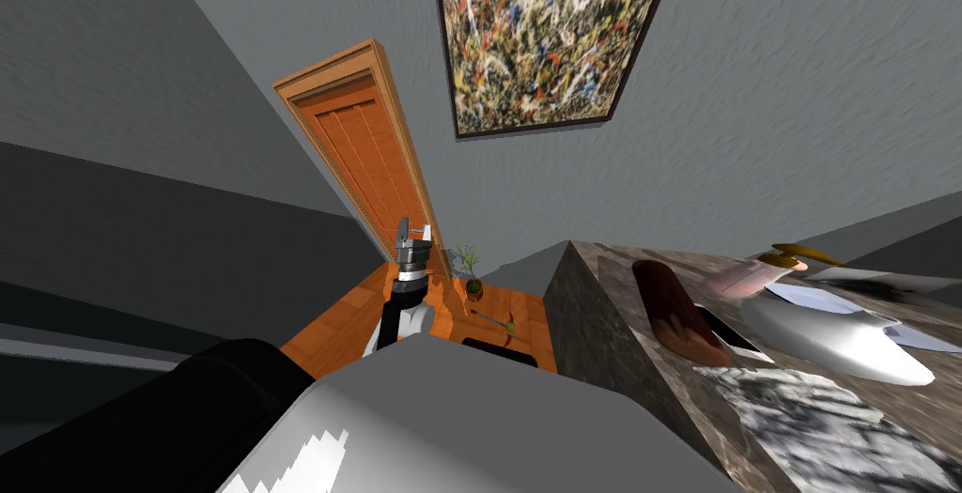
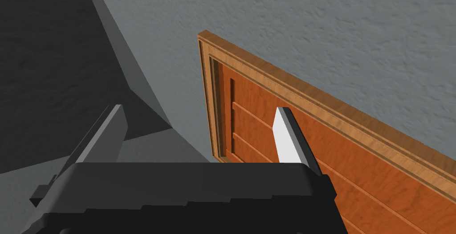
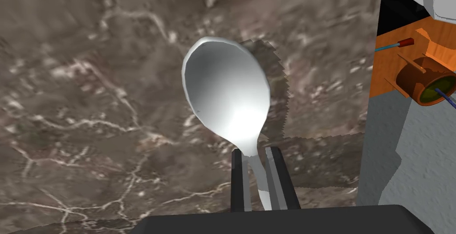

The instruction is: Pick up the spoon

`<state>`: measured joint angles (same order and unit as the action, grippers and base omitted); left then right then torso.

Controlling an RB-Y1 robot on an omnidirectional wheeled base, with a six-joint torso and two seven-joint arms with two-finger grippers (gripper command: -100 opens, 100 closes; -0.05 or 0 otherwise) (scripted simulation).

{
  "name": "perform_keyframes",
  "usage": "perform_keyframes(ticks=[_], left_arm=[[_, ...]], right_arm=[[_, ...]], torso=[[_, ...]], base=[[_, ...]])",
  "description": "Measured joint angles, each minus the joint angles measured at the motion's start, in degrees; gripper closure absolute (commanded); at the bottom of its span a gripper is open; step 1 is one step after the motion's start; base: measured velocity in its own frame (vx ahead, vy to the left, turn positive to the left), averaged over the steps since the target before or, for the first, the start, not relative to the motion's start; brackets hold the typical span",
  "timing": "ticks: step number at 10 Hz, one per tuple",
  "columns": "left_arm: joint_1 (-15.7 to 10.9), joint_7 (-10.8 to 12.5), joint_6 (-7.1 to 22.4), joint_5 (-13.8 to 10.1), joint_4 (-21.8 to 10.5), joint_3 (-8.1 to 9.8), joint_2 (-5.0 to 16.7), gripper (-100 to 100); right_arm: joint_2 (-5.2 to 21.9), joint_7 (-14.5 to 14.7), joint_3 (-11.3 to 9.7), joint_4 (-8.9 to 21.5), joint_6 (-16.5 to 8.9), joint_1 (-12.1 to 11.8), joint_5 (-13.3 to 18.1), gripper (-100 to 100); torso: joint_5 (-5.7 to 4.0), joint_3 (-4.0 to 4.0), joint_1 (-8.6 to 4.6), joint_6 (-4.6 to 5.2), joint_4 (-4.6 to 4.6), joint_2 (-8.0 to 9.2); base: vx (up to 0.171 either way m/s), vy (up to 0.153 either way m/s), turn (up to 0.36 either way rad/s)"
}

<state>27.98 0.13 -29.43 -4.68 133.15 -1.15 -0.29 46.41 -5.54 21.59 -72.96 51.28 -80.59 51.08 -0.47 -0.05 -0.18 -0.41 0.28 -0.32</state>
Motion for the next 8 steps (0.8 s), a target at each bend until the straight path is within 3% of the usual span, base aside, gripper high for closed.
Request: perform_keyframes(ticks=[2,3,4,7,8], left_arm=[[0.0,0.0,0.0,0.0,0.0,0.0,0.0,0],[0.0,0.0,0.0,0.0,0.0,0.0,0.0,0],[0.0,0.0,0.0,0.0,0.0,0.0,0.0,0],[0.01,0.0,0.0,0.0,0.0,0.0,0.0,0],[0.0,0.0,0.0,0.0,0.0,0.0,0.0,0]], right_arm=[[0.02,0.04,0.01,-0.01,0.01,0.0,0.02,100],[0.02,0.05,0.01,-0.01,0.01,0.01,0.02,0],[0.02,0.05,0.01,-0.02,0.01,0.01,0.02,100],[1.11,-0.96,2.7,-1.96,1.2,-3.24,0.0,100],[1.17,-1.02,2.84,-1.99,1.36,-3.35,-0.01,0]], torso=[[-0.02,0.0,-0.04,0.02,0.0,0.0],[-0.02,0.0,-0.05,0.02,0.0,0.0],[-0.02,0.0,-0.05,0.03,0.0,0.0],[0.05,-0.14,0.14,0.04,-0.06,-0.24],[0.01,-0.11,0.07,0.03,-0.05,-0.18]], base=[[0.0,0.0,0.0],[0.0,0.0,0.0],[0.03,0.016,-0.059],[0.047,0.027,-0.04],[0.0,0.0,0.0]])
